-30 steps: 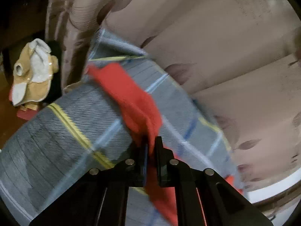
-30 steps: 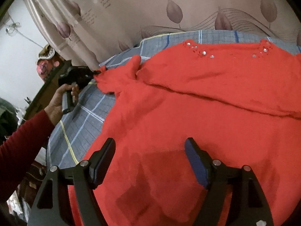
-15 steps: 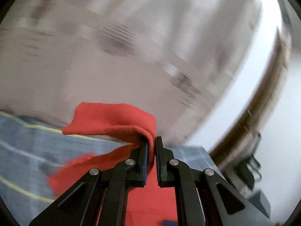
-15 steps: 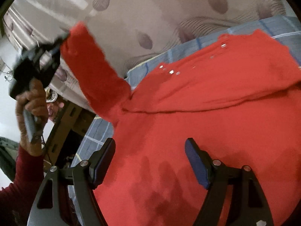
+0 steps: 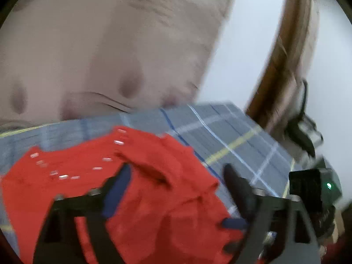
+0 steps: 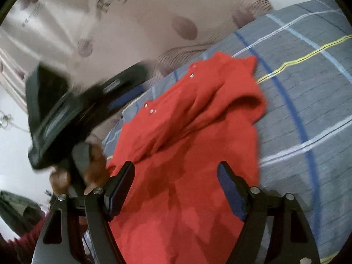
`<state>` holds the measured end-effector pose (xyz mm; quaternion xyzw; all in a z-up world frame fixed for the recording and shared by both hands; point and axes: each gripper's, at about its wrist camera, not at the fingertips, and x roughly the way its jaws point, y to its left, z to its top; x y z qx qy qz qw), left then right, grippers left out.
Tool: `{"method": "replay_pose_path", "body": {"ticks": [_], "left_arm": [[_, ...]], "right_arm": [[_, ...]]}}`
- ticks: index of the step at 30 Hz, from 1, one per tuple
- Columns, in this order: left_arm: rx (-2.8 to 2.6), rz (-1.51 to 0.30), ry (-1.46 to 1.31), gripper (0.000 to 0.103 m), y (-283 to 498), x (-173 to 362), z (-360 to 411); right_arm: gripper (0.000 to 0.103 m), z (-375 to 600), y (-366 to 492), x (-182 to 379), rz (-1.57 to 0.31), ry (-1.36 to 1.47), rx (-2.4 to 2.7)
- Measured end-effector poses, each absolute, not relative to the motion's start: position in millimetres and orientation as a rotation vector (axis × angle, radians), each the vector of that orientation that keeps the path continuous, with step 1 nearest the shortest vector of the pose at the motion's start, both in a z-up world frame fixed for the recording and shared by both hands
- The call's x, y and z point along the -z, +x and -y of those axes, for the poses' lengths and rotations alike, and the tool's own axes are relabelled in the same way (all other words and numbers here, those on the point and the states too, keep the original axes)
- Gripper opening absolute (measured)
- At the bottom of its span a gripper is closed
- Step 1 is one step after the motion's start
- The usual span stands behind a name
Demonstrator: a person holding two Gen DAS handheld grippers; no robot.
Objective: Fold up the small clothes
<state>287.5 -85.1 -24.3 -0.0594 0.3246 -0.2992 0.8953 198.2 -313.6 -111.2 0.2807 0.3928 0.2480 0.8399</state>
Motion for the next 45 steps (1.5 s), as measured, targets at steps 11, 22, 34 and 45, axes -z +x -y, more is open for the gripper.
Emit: {"method": "replay_pose_path", "body": {"ticks": [11, 22, 34, 45], "left_arm": [[0.350, -0.792, -0.547, 0.098, 275.6, 109.1, -93.0], [0.326, -0.730, -0.591, 0.098, 265.4, 124.2, -108.4], [0.387, -0.745, -0.633, 0.098, 241.8, 109.3, -112.8], [0.354, -0.773, -0.575, 0.098, 219.9, 120.8, -94.3]], "right_arm": [[0.076, 256.0, 283.6, 51.8, -0.841, 0.171, -0.349], [0.004, 302.1, 325.9, 86.4, -0.950, 0.353, -0.251], [0.058, 360.6, 303.3, 104.7, -0.909, 0.723, -0.449], [0.072, 291.1, 359.3, 62.1, -1.015, 0.307, -0.113]]}}
